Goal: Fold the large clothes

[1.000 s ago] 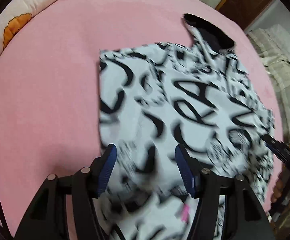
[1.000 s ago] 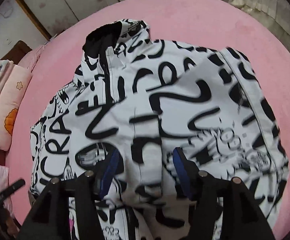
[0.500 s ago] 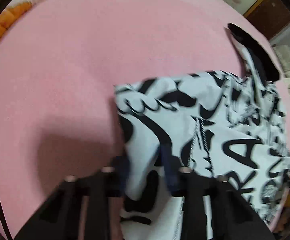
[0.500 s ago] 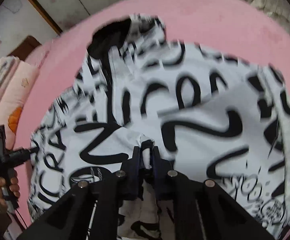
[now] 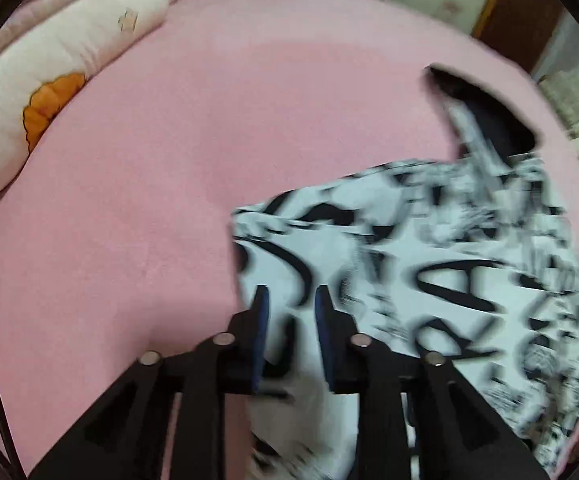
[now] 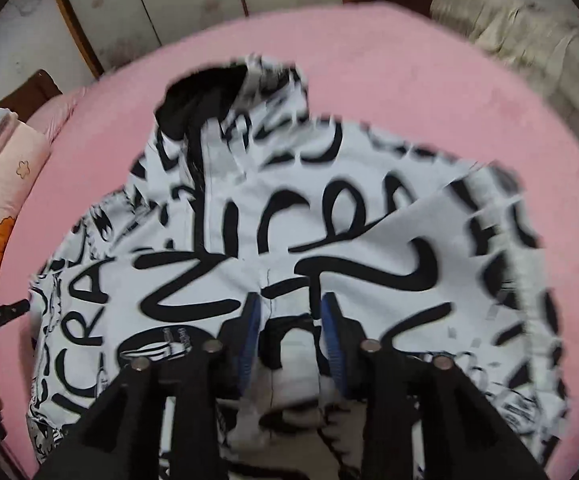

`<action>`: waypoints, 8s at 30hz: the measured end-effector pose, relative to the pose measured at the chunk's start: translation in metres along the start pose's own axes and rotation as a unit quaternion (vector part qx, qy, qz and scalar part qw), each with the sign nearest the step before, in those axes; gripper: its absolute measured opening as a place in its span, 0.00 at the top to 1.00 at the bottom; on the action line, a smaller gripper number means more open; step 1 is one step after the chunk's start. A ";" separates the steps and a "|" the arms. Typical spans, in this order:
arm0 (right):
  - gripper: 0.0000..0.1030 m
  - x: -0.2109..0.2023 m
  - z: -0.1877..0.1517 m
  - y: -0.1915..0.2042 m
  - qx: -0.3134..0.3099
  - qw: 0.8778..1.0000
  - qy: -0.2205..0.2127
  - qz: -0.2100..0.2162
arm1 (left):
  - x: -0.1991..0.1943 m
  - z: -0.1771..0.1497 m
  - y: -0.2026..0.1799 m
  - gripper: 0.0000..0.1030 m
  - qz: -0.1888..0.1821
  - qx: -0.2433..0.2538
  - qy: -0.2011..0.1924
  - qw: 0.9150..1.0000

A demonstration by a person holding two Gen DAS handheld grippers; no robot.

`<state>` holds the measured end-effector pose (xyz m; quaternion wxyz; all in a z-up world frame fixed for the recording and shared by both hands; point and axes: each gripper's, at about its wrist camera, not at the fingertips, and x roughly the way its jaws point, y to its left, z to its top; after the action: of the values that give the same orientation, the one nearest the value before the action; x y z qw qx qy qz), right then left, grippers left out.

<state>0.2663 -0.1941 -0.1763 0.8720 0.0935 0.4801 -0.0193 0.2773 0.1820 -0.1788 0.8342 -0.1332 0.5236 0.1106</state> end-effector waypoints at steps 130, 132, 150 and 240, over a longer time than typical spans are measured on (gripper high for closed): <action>0.45 -0.145 -0.297 -0.203 0.195 0.967 0.157 0.037 | -0.105 -0.388 0.062 0.32 -0.116 -0.147 0.159 0.969; 0.44 -0.139 -0.295 -0.201 0.190 0.968 0.163 0.031 | -0.106 -0.389 0.064 0.32 -0.117 -0.152 0.155 0.969; 0.43 -0.119 -0.294 -0.204 0.193 0.963 0.187 0.023 | -0.072 -0.383 0.048 0.22 -0.069 -0.106 0.193 0.973; 0.95 0.027 0.083 -0.138 -0.034 0.998 0.055 0.011 | 0.013 0.028 -0.047 0.96 -0.017 0.044 0.024 0.999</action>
<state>0.3325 -0.3431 -0.1756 0.8472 0.0701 0.5265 0.0115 0.3222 0.1477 -0.1738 0.8282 -0.1078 0.5456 0.0694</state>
